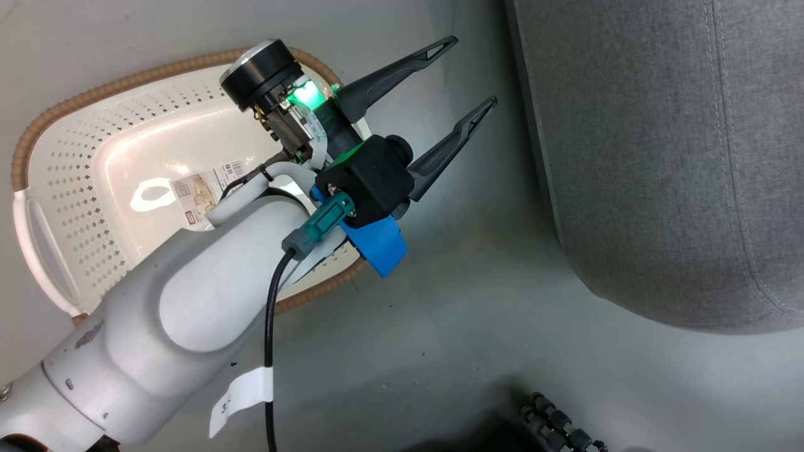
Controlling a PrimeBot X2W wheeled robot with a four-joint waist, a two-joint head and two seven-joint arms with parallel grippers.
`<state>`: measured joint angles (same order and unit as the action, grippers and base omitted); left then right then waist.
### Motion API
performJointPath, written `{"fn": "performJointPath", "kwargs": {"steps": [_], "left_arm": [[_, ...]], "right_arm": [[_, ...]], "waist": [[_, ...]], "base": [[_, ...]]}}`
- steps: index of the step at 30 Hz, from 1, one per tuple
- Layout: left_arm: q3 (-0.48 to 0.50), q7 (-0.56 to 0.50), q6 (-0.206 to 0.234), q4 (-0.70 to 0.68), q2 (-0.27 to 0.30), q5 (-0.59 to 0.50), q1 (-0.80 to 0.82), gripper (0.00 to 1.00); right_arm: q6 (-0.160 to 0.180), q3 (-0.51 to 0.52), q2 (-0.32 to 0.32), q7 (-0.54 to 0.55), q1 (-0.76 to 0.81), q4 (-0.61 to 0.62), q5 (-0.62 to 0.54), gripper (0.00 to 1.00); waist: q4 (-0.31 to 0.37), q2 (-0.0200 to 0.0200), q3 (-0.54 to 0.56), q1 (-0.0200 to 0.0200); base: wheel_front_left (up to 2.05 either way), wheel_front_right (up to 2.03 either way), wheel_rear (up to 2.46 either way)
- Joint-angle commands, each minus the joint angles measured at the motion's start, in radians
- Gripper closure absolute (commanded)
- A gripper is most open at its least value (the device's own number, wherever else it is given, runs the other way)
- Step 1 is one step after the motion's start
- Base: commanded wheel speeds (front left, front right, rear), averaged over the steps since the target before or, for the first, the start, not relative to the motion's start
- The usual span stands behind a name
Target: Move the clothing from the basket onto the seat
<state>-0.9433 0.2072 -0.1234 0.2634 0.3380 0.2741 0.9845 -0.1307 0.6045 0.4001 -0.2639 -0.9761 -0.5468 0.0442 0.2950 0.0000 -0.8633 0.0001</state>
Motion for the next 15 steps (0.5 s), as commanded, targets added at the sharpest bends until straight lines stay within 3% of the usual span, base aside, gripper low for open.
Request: {"fn": "performJointPath", "kwargs": {"steps": [1,8,9,10,11,15], "left_arm": [[0.002,0.000,0.007,-0.006,0.007,0.005,0.000,0.00],[0.003,-0.006,0.018,-0.022,0.029,0.007,-0.009,0.00],[0.003,-0.007,0.019,-0.024,0.030,0.008,-0.010,0.00],[0.004,-0.006,0.019,-0.025,0.032,0.010,-0.012,0.00],[0.003,-0.005,0.021,-0.025,0.033,0.012,-0.012,0.00],[0.002,0.008,0.029,-0.019,0.026,0.018,-0.021,0.00]], "right_arm": [[0.000,-0.006,-0.014,-0.001,0.010,-0.023,-0.010,1.00],[0.000,0.026,-0.054,-0.001,0.025,-0.101,-0.053,1.00],[0.000,0.035,-0.059,-0.001,0.025,-0.098,-0.055,0.91],[0.000,0.042,-0.063,-0.001,0.026,-0.091,-0.058,0.55],[0.000,0.046,-0.066,-0.001,0.031,-0.088,-0.058,0.00],[0.000,0.038,-0.057,-0.001,0.065,-0.058,-0.047,0.00]], "waist": [[-0.001,0.0000,-0.001,-0.0001],[-0.007,0.0000,-0.006,-0.0001],[-0.006,0.0000,-0.005,-0.0001],[-0.005,0.0000,-0.003,-0.0001],[-0.004,0.0000,0.000,-0.0001],[-0.005,0.0000,0.030,-0.0001]], "base": [[0.00,0.00,0.00],[0.00,0.00,0.00],[0.00,0.00,0.00],[0.00,0.00,0.00],[0.00,0.00,0.00],[0.00,0.00,0.00]]}}
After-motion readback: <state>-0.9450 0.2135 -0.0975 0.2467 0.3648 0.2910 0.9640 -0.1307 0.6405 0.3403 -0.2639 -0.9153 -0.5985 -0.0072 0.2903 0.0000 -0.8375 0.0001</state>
